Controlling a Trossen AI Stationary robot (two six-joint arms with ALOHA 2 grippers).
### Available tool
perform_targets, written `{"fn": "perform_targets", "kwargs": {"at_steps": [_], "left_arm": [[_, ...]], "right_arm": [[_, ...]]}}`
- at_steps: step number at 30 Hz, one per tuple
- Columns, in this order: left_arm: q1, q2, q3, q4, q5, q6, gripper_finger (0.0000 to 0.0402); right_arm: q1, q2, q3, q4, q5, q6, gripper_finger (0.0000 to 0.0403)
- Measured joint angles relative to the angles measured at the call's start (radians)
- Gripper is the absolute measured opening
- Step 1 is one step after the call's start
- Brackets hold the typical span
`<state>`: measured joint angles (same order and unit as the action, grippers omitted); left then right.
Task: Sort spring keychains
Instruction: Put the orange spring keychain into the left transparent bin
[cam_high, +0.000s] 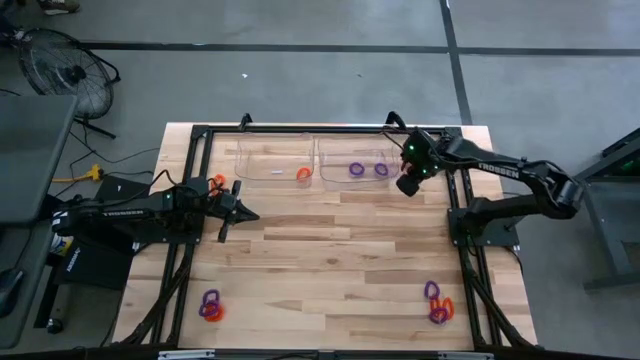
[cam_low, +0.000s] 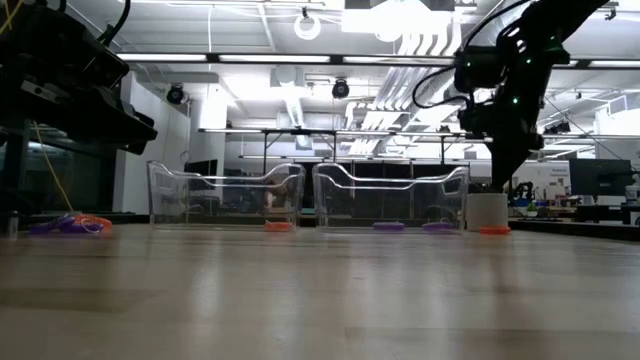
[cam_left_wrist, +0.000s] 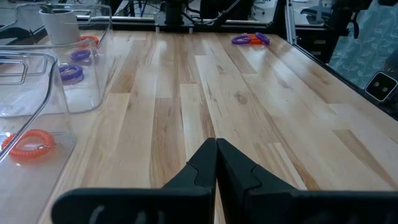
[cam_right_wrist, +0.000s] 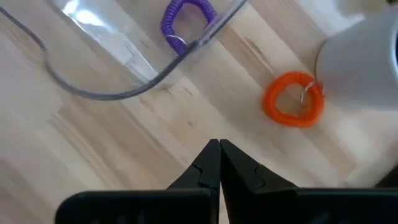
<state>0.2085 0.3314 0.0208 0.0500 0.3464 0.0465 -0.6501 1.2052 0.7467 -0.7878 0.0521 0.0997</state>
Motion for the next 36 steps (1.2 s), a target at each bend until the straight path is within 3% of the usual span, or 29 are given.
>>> {"fn": "perform_targets", "kwargs": {"at_steps": [12, 19, 26, 36], "left_arm": [[0.0, 0.0, 0.0, 0.0, 0.0, 0.0, 0.0001], [0.0, 0.0, 0.0, 0.0, 0.0, 0.0, 0.0001], [0.0, 0.0, 0.0, 0.0, 0.0, 0.0, 0.0001], [0.0, 0.0, 0.0, 0.0, 0.0, 0.0, 0.0001]], "right_arm": [[-0.01, 0.118, 0.004, -0.005, 0.235, -0.317, 0.0], [-0.012, 0.149, -0.035, 0.051, 0.192, -0.543, 0.0022], [-0.012, 0.156, -0.082, 0.155, 0.227, -0.585, 0.0075], [-0.031, 0.155, -0.141, 0.262, 0.177, -0.601, 0.0128]]}}
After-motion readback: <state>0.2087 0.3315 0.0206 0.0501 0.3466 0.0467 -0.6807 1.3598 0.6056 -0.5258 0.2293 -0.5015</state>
